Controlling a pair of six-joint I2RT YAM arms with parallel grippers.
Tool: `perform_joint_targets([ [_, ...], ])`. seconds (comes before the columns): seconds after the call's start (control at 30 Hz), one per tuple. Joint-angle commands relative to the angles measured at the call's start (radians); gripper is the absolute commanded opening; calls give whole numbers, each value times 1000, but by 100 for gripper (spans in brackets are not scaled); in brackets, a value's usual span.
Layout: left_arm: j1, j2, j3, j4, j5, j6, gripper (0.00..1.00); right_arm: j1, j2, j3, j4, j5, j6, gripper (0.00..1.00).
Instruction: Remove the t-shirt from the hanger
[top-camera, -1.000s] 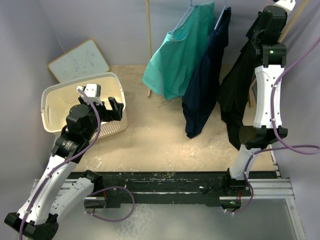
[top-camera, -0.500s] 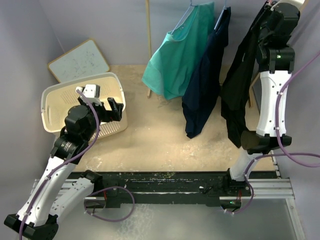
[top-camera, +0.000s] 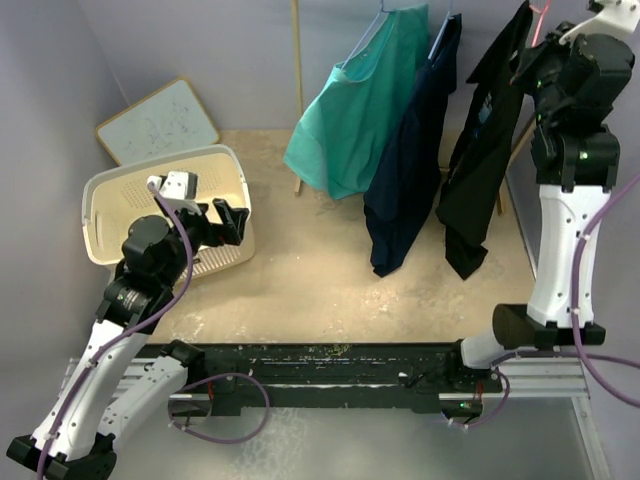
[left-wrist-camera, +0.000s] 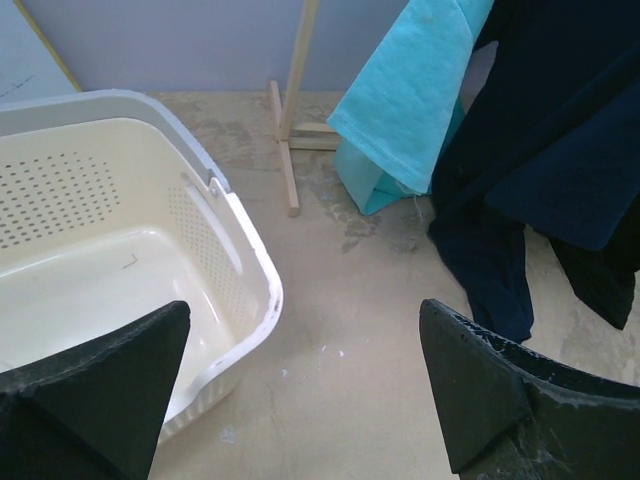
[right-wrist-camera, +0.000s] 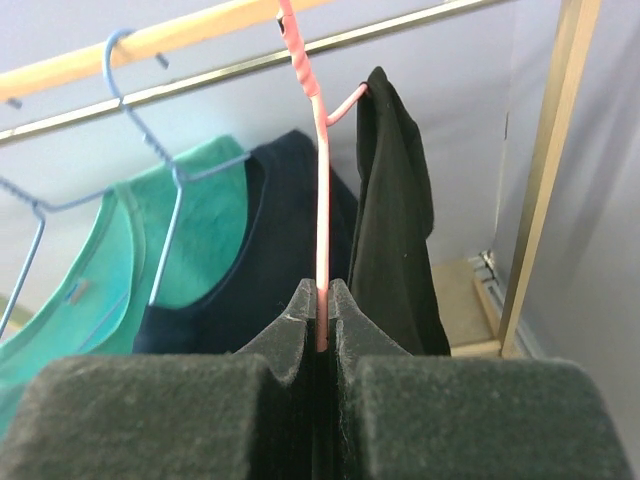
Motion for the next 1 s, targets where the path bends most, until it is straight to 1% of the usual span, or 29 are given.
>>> perform_joint_targets([
  [0.0, 0, -11, 28, 94, 94, 27, 99, -3, -158, -113, 26, -117, 38, 0],
  [0.13, 0, -10, 41, 145, 140, 32, 99, -3, -287, -246, -31, -229, 53, 0],
  [0.23, 0, 10, 85, 157, 180, 40, 99, -3, -380, -335, -105, -315, 55, 0],
  [0.37, -1, 91, 227, 103, 357, 97, 99, -3, -496, -407, -249, -475, 32, 0],
  [0.47, 0, 168, 346, 43, 470, 113, 99, 0, -571, -458, -363, -674, 11, 0],
  [0.5, -2, 191, 376, 31, 508, 114, 99, 15, -600, -483, -374, -720, 15, 0],
  [0.53, -1, 212, 406, 23, 558, 116, 99, 25, -646, -528, -363, -811, 37, 0],
  [0.63, -2, 263, 466, 28, 707, 116, 99, 38, -721, -658, -252, -1085, 100, 0],
  [0.67, -2, 278, 482, 31, 754, 117, 99, 42, -741, -698, -175, -1157, 124, 0],
  [0.7, -1, 289, 494, 37, 793, 115, 99, 44, -755, -739, -139, -1221, 157, 0],
  [0.77, -1, 298, 496, 76, 837, 102, 99, 48, -778, -807, 21, -1332, 207, 0],
  [0.83, -1, 298, 480, 126, 837, 81, 99, 51, -802, -900, 221, -1424, 319, 0],
  [0.93, -1, 316, 478, 165, 857, 56, 99, 51, -824, -1057, 616, -1494, 597, 0],
  [0.97, -1, 324, 485, 164, 868, 50, 99, 52, -822, -1081, 710, -1502, 678, 0],
])
